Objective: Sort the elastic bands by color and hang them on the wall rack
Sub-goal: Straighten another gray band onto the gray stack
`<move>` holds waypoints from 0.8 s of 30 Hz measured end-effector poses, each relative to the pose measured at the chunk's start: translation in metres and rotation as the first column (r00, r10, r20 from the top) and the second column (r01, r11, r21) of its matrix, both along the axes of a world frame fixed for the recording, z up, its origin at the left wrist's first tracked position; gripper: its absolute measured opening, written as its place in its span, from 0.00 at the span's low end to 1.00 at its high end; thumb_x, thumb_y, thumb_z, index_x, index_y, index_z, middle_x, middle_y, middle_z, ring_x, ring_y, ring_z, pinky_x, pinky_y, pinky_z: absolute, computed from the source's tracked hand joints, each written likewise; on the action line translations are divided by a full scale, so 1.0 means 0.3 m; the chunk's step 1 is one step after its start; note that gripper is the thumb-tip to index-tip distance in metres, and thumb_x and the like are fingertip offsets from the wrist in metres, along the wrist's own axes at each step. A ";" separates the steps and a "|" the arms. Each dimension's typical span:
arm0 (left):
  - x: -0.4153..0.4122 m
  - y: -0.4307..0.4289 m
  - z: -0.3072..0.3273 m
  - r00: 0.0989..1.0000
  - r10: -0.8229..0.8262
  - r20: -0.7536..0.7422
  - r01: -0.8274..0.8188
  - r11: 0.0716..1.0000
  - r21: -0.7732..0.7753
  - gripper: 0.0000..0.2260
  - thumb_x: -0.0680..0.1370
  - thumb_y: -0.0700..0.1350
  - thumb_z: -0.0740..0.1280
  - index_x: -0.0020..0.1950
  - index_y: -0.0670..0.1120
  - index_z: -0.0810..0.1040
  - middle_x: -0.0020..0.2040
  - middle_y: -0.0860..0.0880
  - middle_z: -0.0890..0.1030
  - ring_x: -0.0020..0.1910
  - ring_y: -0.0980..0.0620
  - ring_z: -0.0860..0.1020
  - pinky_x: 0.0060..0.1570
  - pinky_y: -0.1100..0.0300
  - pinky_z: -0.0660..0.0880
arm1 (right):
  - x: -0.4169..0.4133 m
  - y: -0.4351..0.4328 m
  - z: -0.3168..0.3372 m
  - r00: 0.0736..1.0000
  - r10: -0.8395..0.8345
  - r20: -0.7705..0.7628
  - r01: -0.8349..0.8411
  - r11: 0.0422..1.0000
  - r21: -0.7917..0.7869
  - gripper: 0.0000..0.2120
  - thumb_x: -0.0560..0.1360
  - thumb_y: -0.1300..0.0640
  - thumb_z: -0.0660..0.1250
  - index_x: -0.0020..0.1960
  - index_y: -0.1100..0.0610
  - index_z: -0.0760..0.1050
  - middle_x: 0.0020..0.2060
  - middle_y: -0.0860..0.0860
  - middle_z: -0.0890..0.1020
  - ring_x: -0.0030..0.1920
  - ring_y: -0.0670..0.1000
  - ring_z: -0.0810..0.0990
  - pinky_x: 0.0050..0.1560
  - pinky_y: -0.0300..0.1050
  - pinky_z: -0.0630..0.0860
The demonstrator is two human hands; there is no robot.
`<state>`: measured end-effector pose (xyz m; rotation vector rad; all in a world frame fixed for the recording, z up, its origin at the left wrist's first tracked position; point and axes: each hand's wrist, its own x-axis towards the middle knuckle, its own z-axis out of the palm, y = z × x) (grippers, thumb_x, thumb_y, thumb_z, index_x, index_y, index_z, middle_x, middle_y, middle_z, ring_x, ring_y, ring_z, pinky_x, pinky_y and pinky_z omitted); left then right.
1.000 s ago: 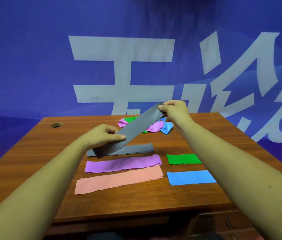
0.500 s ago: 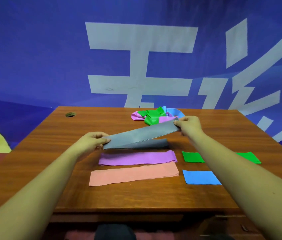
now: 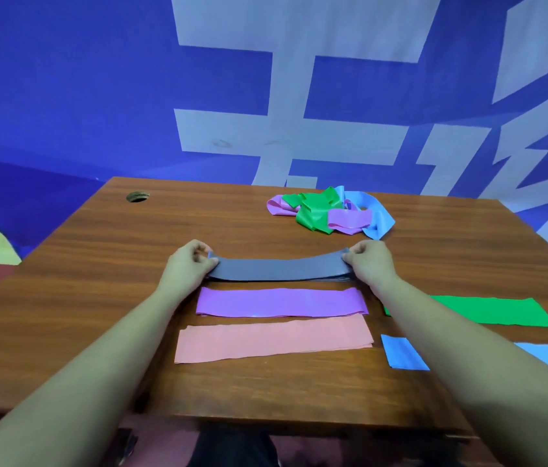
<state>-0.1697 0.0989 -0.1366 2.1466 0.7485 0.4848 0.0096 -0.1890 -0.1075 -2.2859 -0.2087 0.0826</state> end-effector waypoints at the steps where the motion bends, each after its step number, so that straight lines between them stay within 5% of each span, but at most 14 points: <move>1: 0.001 -0.002 -0.010 1.000 -0.007 -0.005 0.008 0.999 0.047 0.04 0.75 0.45 0.71 0.47 0.49 0.77 0.38 0.50 0.81 0.39 0.52 0.77 0.36 0.60 0.69 | 0.007 0.001 -0.012 1.000 0.017 0.018 -0.017 0.999 -0.037 0.09 0.71 0.60 0.71 0.33 0.55 0.76 0.39 0.54 0.82 0.43 0.53 0.78 0.44 0.44 0.71; 8: 0.007 -0.009 -0.066 0.998 0.037 0.049 -0.047 0.972 0.230 0.04 0.75 0.40 0.71 0.50 0.44 0.81 0.44 0.47 0.77 0.41 0.53 0.73 0.45 0.65 0.63 | 0.034 -0.006 -0.089 0.993 0.059 0.105 -0.044 0.989 -0.145 0.04 0.73 0.58 0.71 0.43 0.59 0.79 0.42 0.52 0.81 0.46 0.53 0.77 0.45 0.42 0.68; 16: 0.016 -0.015 -0.064 0.987 0.154 0.052 -0.161 0.973 0.165 0.05 0.76 0.40 0.67 0.50 0.43 0.81 0.47 0.44 0.78 0.44 0.51 0.73 0.46 0.64 0.64 | 0.017 0.003 -0.092 0.986 0.095 0.138 -0.078 0.989 -0.124 0.08 0.75 0.58 0.69 0.54 0.57 0.80 0.48 0.52 0.81 0.49 0.51 0.77 0.47 0.40 0.69; 24: 0.050 -0.040 -0.017 0.987 0.160 0.028 -0.161 0.942 0.293 0.07 0.74 0.40 0.65 0.52 0.44 0.77 0.51 0.44 0.72 0.52 0.40 0.75 0.54 0.49 0.74 | 0.025 0.008 -0.074 0.961 0.182 0.210 -0.136 0.967 -0.217 0.15 0.75 0.54 0.66 0.60 0.57 0.78 0.54 0.55 0.80 0.54 0.53 0.79 0.56 0.50 0.77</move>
